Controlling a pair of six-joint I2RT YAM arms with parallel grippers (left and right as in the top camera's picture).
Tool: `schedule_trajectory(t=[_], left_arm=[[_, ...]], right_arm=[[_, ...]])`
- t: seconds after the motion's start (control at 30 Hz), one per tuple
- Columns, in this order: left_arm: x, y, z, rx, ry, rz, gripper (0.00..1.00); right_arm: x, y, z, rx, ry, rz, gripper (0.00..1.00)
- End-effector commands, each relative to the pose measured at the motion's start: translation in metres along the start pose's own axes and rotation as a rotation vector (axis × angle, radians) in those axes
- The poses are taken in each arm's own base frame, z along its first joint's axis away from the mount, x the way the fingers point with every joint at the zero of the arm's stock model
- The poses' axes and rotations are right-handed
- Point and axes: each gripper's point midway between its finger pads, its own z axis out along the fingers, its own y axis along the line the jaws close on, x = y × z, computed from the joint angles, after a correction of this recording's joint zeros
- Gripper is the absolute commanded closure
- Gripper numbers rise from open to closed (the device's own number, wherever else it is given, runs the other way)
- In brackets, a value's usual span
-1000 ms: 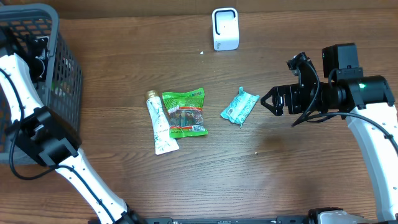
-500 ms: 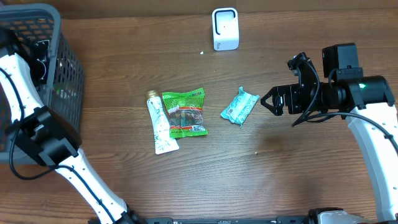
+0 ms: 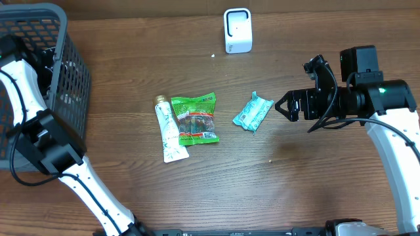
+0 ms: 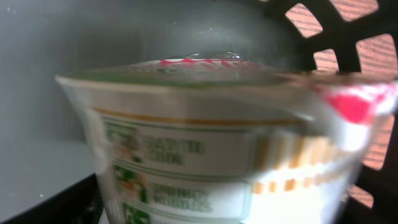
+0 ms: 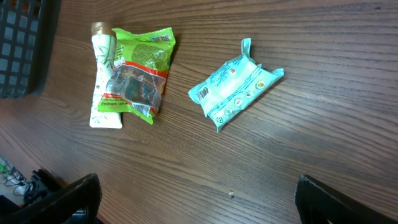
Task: Scan the item barcode
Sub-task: 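Grasp the green-and-white noodle cup and lift it out, left gripper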
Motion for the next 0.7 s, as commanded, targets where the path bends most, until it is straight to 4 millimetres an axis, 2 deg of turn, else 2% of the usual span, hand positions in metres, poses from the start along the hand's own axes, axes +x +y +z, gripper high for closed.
schedule_trajectory(t=[0.0, 0.17, 0.33, 0.47, 0.67], left_arm=[[0.005, -0.007, 0.015, 0.024, 0.027, -0.044, 0.25], [0.002, -0.006, 0.012, 0.020, 0.019, -0.117, 0.26], [-0.011, -0.006, -0.015, 0.005, -0.022, -0.173, 0.27], [-0.028, -0.008, -0.057, -0.014, -0.087, -0.213, 0.27], [-0.047, -0.018, -0.142, -0.043, -0.221, -0.237, 0.28]], right_arm=[[-0.008, 0.005, -0.003, -0.010, -0.021, -0.013, 0.00], [-0.008, 0.005, -0.003, -0.010, -0.021, -0.013, 0.00], [-0.009, 0.005, -0.003, -0.010, -0.024, -0.014, 0.00], [-0.009, 0.005, -0.003, -0.010, -0.025, -0.015, 0.00], [-0.009, 0.005, -0.003, -0.010, -0.025, -0.012, 0.00]])
